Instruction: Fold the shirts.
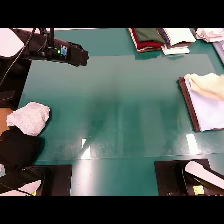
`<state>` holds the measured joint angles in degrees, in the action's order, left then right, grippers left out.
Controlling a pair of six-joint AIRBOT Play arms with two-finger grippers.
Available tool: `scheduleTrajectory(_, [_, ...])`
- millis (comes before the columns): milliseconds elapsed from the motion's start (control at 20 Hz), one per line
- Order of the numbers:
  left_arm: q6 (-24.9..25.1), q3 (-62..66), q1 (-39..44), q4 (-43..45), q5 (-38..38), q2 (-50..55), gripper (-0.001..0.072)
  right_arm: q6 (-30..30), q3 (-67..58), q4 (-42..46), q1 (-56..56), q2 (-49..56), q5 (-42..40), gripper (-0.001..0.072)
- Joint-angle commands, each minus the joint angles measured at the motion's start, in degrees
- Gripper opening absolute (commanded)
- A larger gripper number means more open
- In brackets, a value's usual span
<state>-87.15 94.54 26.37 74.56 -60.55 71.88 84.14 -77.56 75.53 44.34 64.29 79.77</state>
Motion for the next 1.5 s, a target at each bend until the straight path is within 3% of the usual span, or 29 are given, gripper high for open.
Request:
scheduleTrajectory(0, [0.6, 0.0, 0.0, 0.0, -0.6, 0.0, 0.0026, 0.0, 15.1, 2.7, 6.7, -6.4, -0.4, 0.0321])
scheduleTrajectory(50, [0.6, 0.0, 0.0, 0.0, -0.6, 0.0, 0.0026, -0.1, 18.1, 2.9, 8.8, -7.5, -0.9, 0.0543])
scheduleTrajectory(100, [0.6, 0.0, 0.0, 0.0, -0.6, 0.0, 0.0026, -0.1, 20.0, 2.6, 10.7, -8.1, -1.5, 0.0651])
scheduleTrajectory(400, [0.6, 0.0, 0.0, 0.0, -0.6, 0.0, 0.0026, -0.1, 12.4, -4.2, 9.7, -12.4, -6.0, 0.0655])
scheduleTrajectory(600, [0.6, 0.0, 0.0, 0.0, -0.3, 0.0, 0.0026, 0.0, 3.3, -13.0, -5.6, -13.9, -9.5, 0.0655])
scheduleTrajectory(900, [0.6, 0.0, 0.0, 0.0, 1.0, 0.0, 0.0026, 0.0, -0.3, -12.5, -34.7, -13.6, -15.0, 0.0654])
scheduleTrajectory(950, [0.6, 0.0, 0.0, 0.0, 1.7, 0.0, 0.0026, 0.0, -0.3, -12.4, -38.4, -13.0, -15.4, 0.0639])
scheduleTrajectory(1050, [0.6, 0.0, 0.0, 0.0, 2.9, 0.0, 0.0026, -0.2, -0.3, -12.4, -44.4, -11.4, -15.3, 0.0453])
scheduleTrajectory(1100, [0.6, 0.0, 0.0, 0.0, 3.5, 0.0, 0.0026, -0.4, -0.3, -12.4, -46.8, -10.5, -15.3, 0.0314])
scheduleTrajectory(1150, [0.6, 0.0, 0.0, 0.0, 4.2, 0.0, 0.0026, -1.2, -0.3, -12.4, -49.0, -9.7, -15.2, 0.0109])
scheduleTrajectory(1200, [0.6, 0.0, 0.0, 0.0, 4.9, 0.0, 0.0026, -1.6, -0.3, -12.4, -50.6, -8.9, -15.3, 0.0017])
scheduleTrajectory(1450, [0.6, 0.0, 0.0, 0.0, 6.1, 0.0, 0.0026, -1.7, -0.3, -12.5, -53.1, -7.1, -15.3, 0.0017])
